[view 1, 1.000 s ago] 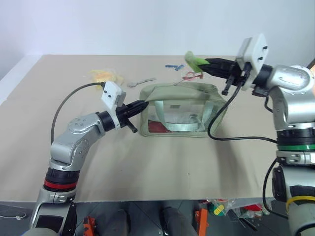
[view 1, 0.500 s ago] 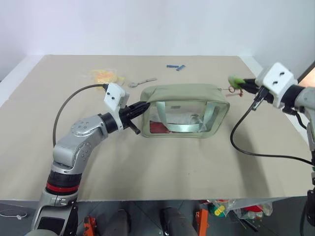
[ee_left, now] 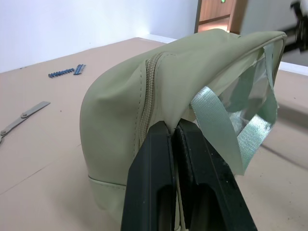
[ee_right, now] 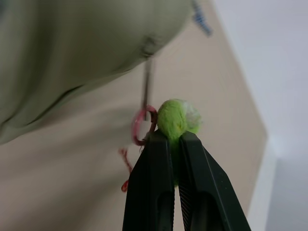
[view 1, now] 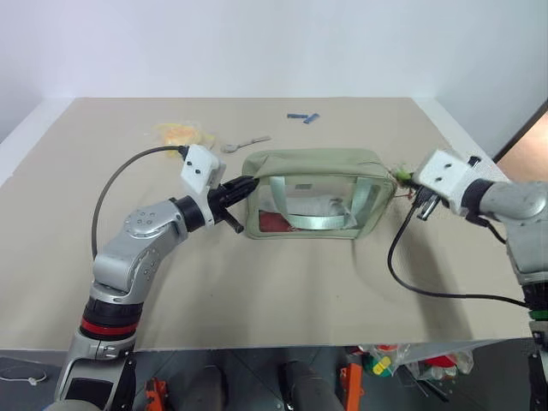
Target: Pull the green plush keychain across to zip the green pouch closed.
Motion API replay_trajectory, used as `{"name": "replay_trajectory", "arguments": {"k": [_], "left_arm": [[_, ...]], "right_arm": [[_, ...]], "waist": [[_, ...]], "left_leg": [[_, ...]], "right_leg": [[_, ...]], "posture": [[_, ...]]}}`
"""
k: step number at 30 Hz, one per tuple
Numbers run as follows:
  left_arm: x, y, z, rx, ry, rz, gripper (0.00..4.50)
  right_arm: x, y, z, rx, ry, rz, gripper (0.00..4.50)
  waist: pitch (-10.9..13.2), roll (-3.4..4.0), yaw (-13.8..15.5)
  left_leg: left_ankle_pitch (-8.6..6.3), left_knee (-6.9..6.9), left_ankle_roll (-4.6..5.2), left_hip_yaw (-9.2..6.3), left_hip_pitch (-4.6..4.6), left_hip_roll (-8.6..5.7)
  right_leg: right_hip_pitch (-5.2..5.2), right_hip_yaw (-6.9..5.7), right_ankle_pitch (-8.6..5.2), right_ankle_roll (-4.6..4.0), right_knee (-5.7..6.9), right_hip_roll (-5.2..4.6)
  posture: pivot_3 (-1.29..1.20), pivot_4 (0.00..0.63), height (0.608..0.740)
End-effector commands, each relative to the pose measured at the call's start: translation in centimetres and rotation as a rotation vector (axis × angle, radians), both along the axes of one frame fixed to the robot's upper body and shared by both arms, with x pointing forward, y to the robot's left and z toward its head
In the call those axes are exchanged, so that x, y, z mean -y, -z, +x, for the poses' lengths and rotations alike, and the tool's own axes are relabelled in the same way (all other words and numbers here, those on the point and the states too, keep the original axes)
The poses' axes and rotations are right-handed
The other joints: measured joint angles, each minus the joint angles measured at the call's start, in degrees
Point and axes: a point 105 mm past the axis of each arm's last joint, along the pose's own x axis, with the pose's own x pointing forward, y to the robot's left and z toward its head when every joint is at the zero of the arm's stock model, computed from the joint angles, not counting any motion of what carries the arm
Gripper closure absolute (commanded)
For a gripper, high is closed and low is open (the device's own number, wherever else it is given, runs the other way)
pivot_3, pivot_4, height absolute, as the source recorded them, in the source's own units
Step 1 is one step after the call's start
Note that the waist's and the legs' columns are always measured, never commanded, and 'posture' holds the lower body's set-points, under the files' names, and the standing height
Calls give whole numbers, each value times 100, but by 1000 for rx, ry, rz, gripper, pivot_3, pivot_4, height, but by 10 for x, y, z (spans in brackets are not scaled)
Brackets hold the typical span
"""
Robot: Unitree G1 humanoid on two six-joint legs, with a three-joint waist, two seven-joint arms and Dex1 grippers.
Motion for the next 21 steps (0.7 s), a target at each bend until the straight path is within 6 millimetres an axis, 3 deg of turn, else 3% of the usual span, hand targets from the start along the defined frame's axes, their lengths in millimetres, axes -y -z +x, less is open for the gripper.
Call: {"name": "replay_trajectory", "arguments": {"k": [1,5,8,12,15,16,21], "left_arm": [[-4,-11,1,54,-22,9,4500],[-3,-8,1,56,-21,28,4500],[-3,-8,1,55,-20,30,4500],[-4,-5,-2,32,5,28,4500],[-5,-7,-4,21,22,12,4500],[-5,-8,-4,23,25,14,3788],[-8,-14,-4,36,34,16,2138]], "right_arm": [[-13,4,0,14,-31,-44,4437],[-22,18,2,-1,-57,-53,4437],[-23,12,6,29,-58,-33,4437],[-18,-5,11,59,-4,155,4437],[-13,-17,8,45,23,254,3594],[-11,-22,6,51,27,281,3260],[-3,-47,-10,81,68,403,1546]], "waist": [[0,0,-10],[0,0,-11],[0,0,-9],[-1,-1,-12],[0,-1,-3],[0,-1,-2],[0,-1,-2]], "left_leg": [[0,0,0,0,0,0],[0,0,0,2,11,2],[1,1,-1,2,14,1],[1,0,-1,5,16,2],[1,-1,-1,3,15,2],[1,-1,-1,3,15,1],[0,-4,0,2,10,1]], "right_leg": [[0,0,0,0,0,0],[6,2,-1,-2,0,3],[8,3,-6,-12,1,3],[10,6,-6,-11,0,3],[9,4,-2,-6,2,3],[10,4,2,1,1,3],[7,4,1,2,1,3]], "posture": [[0,150,740],[0,150,740],[0,150,740],[0,150,740],[0,150,740],[0,150,740],[0,150,740]]}}
